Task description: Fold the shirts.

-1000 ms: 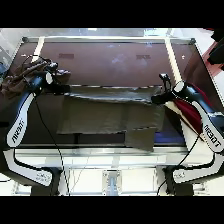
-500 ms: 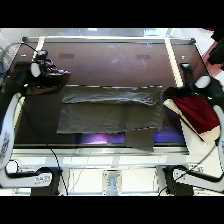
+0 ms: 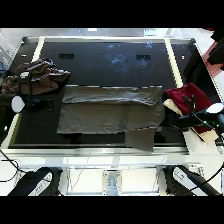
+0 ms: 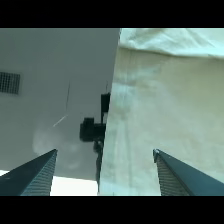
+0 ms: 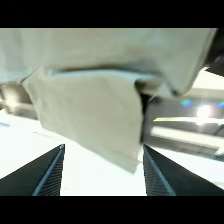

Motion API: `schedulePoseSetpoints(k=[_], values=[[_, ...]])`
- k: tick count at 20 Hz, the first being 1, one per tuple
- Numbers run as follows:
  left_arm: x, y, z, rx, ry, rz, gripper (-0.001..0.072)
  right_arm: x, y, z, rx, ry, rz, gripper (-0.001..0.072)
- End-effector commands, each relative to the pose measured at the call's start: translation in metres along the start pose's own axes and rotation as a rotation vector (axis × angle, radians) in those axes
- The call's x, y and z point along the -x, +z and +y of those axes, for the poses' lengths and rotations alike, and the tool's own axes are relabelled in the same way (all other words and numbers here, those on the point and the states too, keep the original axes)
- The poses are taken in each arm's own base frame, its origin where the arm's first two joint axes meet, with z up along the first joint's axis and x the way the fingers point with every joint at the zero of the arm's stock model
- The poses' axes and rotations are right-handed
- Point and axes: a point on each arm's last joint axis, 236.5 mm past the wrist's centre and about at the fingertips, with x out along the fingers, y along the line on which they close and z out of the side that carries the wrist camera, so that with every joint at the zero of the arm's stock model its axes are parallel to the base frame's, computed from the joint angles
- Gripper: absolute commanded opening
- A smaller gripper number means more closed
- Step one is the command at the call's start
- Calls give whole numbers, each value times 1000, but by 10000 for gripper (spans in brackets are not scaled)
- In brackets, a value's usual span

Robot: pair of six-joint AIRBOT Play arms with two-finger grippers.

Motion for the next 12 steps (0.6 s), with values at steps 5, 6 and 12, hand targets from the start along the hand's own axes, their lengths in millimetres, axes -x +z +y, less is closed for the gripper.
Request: schedulePoseSetpoints(k=[5,6,12], values=[[17,-5,-9,45,-50,-44,695,-65,-29,-31,-91,-87,15,542],[17,-5,-9,46,-53,-46,695,-70,-30,-34,-107,-84,8,542],[17,-2,-10,46,-55,-57,695,-89,-32,-12,-139,19,-3,538]])
